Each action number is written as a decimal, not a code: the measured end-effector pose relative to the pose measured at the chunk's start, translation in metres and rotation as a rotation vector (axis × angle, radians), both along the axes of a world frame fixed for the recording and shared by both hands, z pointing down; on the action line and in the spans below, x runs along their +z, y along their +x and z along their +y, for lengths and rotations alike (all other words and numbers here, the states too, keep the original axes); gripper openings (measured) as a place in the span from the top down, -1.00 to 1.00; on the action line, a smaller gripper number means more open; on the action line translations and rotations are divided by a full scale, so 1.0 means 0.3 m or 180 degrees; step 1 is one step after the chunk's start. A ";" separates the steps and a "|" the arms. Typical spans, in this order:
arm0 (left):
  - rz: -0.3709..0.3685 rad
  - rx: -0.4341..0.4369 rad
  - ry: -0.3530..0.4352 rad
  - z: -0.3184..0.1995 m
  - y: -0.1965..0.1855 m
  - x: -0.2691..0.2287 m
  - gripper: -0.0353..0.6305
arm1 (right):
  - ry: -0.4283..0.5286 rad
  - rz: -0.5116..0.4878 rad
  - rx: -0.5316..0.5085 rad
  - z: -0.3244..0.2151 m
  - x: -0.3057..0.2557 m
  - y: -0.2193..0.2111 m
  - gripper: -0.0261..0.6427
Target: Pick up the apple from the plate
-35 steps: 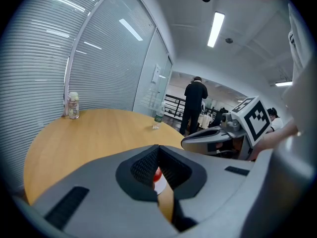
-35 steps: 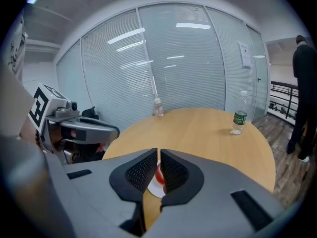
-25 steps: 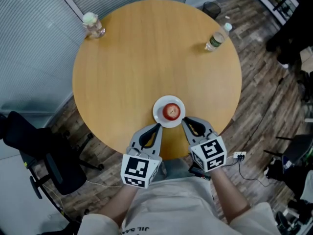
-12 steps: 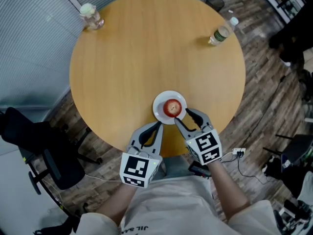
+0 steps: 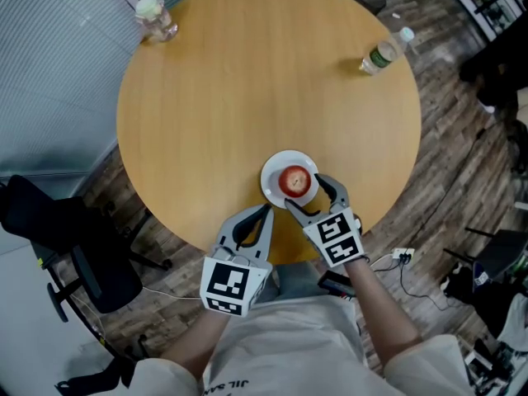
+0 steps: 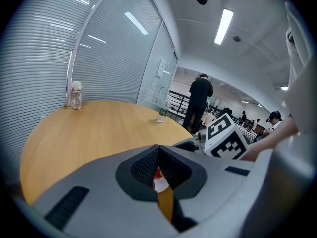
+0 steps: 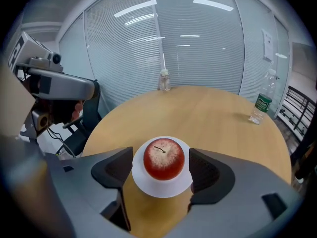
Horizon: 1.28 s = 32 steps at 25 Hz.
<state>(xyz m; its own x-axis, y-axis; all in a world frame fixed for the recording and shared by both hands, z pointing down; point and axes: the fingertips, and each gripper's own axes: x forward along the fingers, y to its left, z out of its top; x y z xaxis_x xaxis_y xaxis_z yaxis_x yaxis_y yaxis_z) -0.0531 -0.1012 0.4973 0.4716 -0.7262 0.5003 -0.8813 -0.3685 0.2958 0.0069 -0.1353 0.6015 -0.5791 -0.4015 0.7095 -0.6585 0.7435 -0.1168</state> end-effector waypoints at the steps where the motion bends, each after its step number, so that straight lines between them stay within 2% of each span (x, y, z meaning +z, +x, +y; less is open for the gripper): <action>1: -0.0003 -0.0005 -0.0002 -0.001 -0.003 0.004 0.89 | -0.0007 0.0023 -0.0004 -0.002 0.010 -0.002 -0.14; 32: -0.0021 -0.0116 -0.0191 0.002 -0.052 0.053 0.89 | -0.0200 0.0322 -0.0202 -0.049 0.159 -0.048 -0.19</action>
<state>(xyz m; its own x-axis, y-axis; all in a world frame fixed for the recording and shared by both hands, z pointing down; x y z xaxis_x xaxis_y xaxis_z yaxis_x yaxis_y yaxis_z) -0.0687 -0.1004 0.5133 0.4419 -0.7115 0.5463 -0.8958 -0.3179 0.3106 -0.0074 -0.1499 0.6492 -0.5261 -0.3191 0.7883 -0.6211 0.7773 -0.0998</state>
